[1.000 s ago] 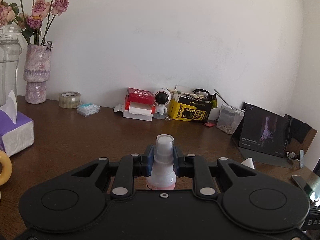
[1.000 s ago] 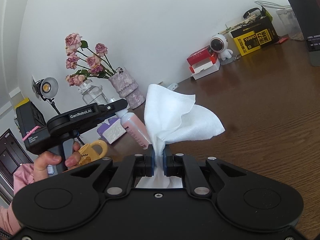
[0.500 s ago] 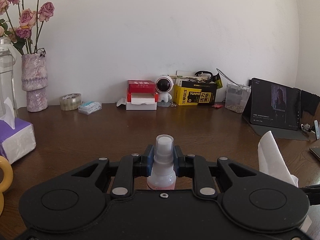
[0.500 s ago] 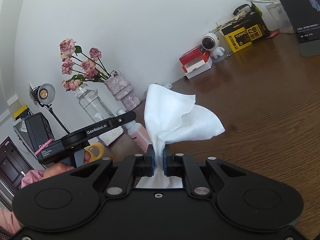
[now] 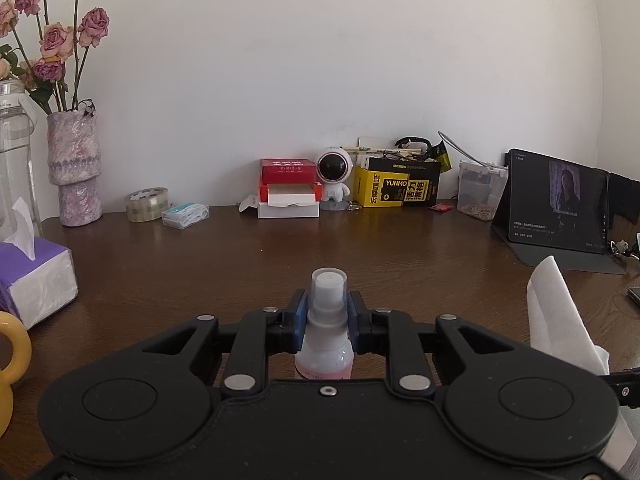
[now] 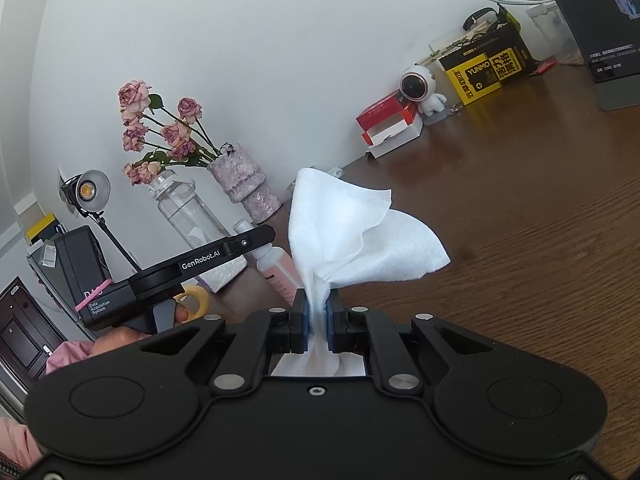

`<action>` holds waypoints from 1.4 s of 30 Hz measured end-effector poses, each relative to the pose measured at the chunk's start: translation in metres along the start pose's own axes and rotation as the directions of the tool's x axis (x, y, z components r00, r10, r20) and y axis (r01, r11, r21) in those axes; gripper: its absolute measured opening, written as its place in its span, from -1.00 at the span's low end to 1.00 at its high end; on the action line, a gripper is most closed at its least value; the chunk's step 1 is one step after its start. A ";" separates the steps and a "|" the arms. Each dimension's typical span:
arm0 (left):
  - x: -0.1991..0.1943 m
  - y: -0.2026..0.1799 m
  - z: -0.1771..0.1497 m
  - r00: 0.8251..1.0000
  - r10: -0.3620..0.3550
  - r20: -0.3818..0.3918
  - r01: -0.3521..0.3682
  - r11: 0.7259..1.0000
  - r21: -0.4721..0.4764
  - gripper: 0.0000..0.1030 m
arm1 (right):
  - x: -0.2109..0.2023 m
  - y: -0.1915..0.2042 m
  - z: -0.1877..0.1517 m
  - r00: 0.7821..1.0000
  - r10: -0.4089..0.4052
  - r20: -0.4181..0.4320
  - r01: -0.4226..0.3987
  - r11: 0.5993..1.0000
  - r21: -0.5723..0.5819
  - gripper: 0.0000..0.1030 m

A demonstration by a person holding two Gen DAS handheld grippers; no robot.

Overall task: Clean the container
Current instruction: 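Lower the pink spray bottle onto the desk with the left gripper, then open the left gripper and withdraw it from the standing pink bottle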

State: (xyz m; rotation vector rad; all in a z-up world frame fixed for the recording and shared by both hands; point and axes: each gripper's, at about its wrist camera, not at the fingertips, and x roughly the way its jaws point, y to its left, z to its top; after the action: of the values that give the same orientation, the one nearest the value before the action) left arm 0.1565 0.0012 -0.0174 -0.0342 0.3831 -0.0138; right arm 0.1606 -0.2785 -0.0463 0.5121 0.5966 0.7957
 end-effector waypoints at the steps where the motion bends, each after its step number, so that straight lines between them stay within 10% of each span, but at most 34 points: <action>1: 0.001 0.001 0.000 1.000 0.001 -0.003 -0.001 1.000 -0.005 -0.54 | 0.000 0.000 0.000 1.000 -0.002 -0.001 0.002 1.000 0.001 -0.81; 18: -0.015 0.004 0.009 0.996 0.064 0.068 -0.063 0.998 -0.017 0.87 | -0.003 0.005 -0.003 1.000 -0.011 -0.011 0.011 1.000 -0.001 -0.81; 42: -0.080 0.027 0.000 0.999 0.042 0.030 -0.040 0.996 -0.081 1.00 | -0.011 0.047 0.006 0.998 -0.060 -0.021 0.058 0.994 -0.098 -0.81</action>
State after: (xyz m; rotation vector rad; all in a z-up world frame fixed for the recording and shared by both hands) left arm 0.0825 0.0294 0.0115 -0.1061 0.3529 0.0427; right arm 0.1350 -0.2601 -0.0093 0.3944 0.5897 0.7721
